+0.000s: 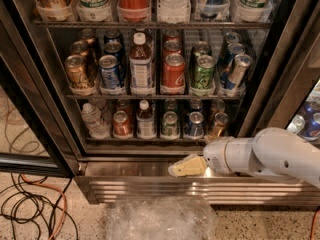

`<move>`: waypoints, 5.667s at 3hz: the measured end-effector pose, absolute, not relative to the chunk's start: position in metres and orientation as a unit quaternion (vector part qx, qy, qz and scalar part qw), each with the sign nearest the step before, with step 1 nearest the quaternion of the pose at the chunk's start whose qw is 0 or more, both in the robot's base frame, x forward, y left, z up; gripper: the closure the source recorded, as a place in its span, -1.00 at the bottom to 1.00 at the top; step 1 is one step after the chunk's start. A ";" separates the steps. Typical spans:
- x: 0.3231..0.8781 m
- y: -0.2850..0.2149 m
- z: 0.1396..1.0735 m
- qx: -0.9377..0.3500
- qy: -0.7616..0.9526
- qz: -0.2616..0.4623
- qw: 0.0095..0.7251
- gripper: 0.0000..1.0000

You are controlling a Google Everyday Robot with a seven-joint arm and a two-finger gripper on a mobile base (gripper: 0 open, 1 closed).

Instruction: Pick green can from bottom shelf of fridge

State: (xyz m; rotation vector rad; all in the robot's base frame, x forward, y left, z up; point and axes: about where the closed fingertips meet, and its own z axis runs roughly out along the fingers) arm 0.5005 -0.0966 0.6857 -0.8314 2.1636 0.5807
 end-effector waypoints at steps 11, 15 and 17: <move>0.646 -0.030 0.608 -0.304 0.792 0.235 0.475 -0.45; 0.653 -0.028 0.600 -0.306 0.794 0.235 0.470 -0.76; 0.661 -0.021 0.593 -0.308 0.794 0.232 0.469 -0.68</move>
Offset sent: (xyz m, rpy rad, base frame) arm 0.0207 0.0079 -0.0076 0.0267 -0.0323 -0.0148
